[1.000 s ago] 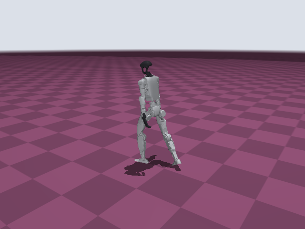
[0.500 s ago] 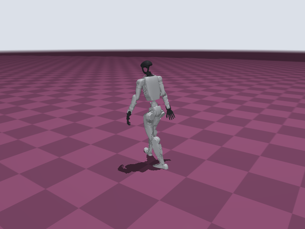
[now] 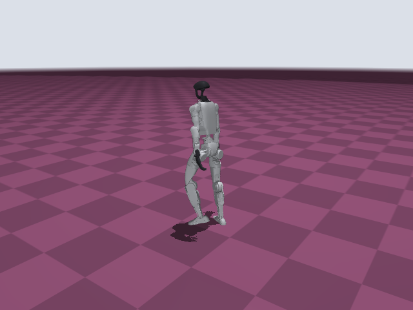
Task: Walk run
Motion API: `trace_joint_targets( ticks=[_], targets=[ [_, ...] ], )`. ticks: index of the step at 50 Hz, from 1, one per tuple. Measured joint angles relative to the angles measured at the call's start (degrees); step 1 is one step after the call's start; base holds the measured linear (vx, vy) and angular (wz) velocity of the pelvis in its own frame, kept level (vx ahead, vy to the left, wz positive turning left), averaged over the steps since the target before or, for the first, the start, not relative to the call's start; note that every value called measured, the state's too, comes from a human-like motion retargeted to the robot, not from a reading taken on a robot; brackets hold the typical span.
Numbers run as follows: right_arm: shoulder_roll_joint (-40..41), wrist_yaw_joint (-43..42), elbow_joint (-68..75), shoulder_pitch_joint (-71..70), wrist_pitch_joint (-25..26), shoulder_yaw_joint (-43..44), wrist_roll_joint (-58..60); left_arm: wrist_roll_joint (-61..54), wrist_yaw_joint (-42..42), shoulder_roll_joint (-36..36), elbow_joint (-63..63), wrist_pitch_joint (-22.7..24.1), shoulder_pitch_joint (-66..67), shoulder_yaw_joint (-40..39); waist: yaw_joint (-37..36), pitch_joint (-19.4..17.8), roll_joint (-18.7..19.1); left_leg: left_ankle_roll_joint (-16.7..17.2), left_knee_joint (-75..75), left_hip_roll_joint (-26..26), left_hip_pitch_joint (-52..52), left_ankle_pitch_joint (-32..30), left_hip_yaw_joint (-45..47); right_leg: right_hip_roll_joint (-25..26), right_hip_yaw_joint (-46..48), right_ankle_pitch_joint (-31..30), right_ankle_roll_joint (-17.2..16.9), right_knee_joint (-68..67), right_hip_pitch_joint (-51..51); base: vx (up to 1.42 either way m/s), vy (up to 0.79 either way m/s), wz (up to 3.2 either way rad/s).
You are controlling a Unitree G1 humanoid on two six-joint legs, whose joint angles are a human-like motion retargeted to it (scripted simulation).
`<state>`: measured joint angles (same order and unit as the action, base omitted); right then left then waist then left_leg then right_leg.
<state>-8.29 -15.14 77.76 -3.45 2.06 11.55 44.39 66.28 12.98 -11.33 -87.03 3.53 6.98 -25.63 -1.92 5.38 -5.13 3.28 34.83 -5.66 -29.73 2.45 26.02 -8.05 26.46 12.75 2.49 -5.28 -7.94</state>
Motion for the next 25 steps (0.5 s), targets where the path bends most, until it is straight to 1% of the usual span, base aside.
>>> trace_joint_targets(
  ticks=[3,5,7,9,12,14,15,17,18,20,22,23,25],
  targets=[
    [-0.02,0.42,-2.32,-0.58,-2.30,1.78,-4.80,-2.02,0.91,1.20,-0.02,-0.42,-0.34,-1.65,-3.19,-1.26,1.69,-0.68,-13.72,2.58,-3.16,1.00,-7.26,3.37,1.00,1.42,-1.25,2.65,5.22,0.56,0.05,-0.08],
    [-0.60,0.97,-2.96,-0.91,-2.78,2.18,-5.05,-2.94,1.19,1.94,0.16,-0.78,-0.61,-2.73,-4.77,-1.57,1.32,-2.67,-21.65,5.39,-5.43,0.52,-12.58,3.67,1.07,2.39,-2.22,3.46,7.54,0.68,0.06,-0.11],
    [-0.87,1.31,-2.51,-1.33,-2.08,1.84,-3.51,-3.73,1.20,2.34,0.39,-1.08,-0.87,-4.14,-5.14,-1.55,0.17,-1.57,-27.11,7.09,-7.29,0.13,-15.36,2.91,1.14,3.47,-3.17,3.26,8.91,0.64,0.04,-0.02],
    [-0.87,1.36,-1.43,-1.35,-1.32,0.66,-2.09,-4.66,1.21,2.19,0.47,-1.39,-1.25,-5.08,-4.51,-1.47,-0.25,-2.36,-28.30,7.80,-7.83,0.23,-15.84,3.11,1.95,4.66,-4.19,2.84,10.61,0.67,0.04,0.17],
    [-0.95,2.20,0.92,-0.20,-1.27,-1.09,-0.27,-5.38,1.28,1.50,0.51,-2.01,-1.96,-5.66,-5.46,-1.00,-0.64,-3.92,-23.66,6.80,-7.32,0.03,-13.33,3.64,1.71,5.85,-6.44,1.73,13.09,0.67,0.04,-0.28],
    [-0.98,3.75,2.23,1.20,-1.35,-1.04,1.96,-5.35,1.05,1.05,0.64,-1.95,-2.35,-5.63,-7.88,-0.74,-1.32,-2.77,-21.45,5.02,-6.20,-2.66,-10.67,3.34,-0.57,4.78,-8.66,0.47,14.46,0.90,0.16,-0.88],
    [-0.91,4.52,2.84,1.95,-1.42,-0.72,3.44,-5.42,0.83,0.77,0.67,-1.79,-2.49,-5.45,-8.86,-0.73,-1.73,-2.27,-20.29,4.36,-5.55,-4.08,-10.92,2.95,-1.80,3.68,-10.05,-0.31,15.16,0.87,0.13,-0.91],
    [-0.42,4.89,3.90,3.53,-1.48,-1.14,6.07,-6.04,-0.25,0.12,0.50,-1.59,-2.46,-5.33,-9.05,-0.50,-2.39,-3.85,-17.42,3.60,-4.62,-2.90,-9.92,2.06,-4.70,-0.75,-12.79,-3.00,15.89,0.79,0.08,-0.67],
    [0.06,4.29,4.35,4.41,-1.24,-1.45,7.22,-6.57,-1.05,-0.18,0.36,-1.63,-2.42,-5.11,-7.97,-0.25,-2.24,-4.42,-16.66,3.33,-3.64,-1.88,-10.27,2.03,-5.38,-4.04,-13.55,-4.98,15.90,0.72,0.05,-0.22],
    [0.65,2.25,5.10,6.26,-0.50,-2.77,8.60,-7.74,-2.07,-0.69,0.13,-2.02,-2.37,-3.94,-5.83,0.29,-0.67,-5.48,-16.98,2.76,-0.54,0.31,-11.27,2.88,-6.49,-12.80,-13.19,-10.38,15.05,0.80,0.10,-0.11],
    [0.55,0.58,5.07,7.94,-0.19,-4.12,10.48,-8.46,-1.31,-1.02,0.41,-2.17,-2.65,-2.08,-4.89,0.65,1.76,-5.32,-18.37,0.75,3.02,1.96,-11.63,3.98,-7.63,-20.46,-12.35,-18.52,12.40,0.76,0.16,-0.55],
    [0.46,-0.01,4.71,8.71,-0.26,-4.65,12.14,-8.57,-0.48,-1.22,0.80,-2.04,-2.90,-1.33,-4.44,0.83,2.92,-4.79,-19.01,-0.62,4.75,2.76,-11.53,4.42,-7.80,-23.24,-11.39,-23.39,10.34,0.60,0.12,-0.78],
    [0.29,-1.28,3.91,9.84,-0.77,-5.67,15.65,-8.43,0.71,-1.75,1.95,-1.63,-3.53,-0.52,-2.94,0.62,4.72,-3.79,-20.08,-2.67,8.23,4.36,-10.77,4.02,-7.35,-22.84,-10.15,-32.61,6.07,0.70,0.13,-0.78]
  ],
)
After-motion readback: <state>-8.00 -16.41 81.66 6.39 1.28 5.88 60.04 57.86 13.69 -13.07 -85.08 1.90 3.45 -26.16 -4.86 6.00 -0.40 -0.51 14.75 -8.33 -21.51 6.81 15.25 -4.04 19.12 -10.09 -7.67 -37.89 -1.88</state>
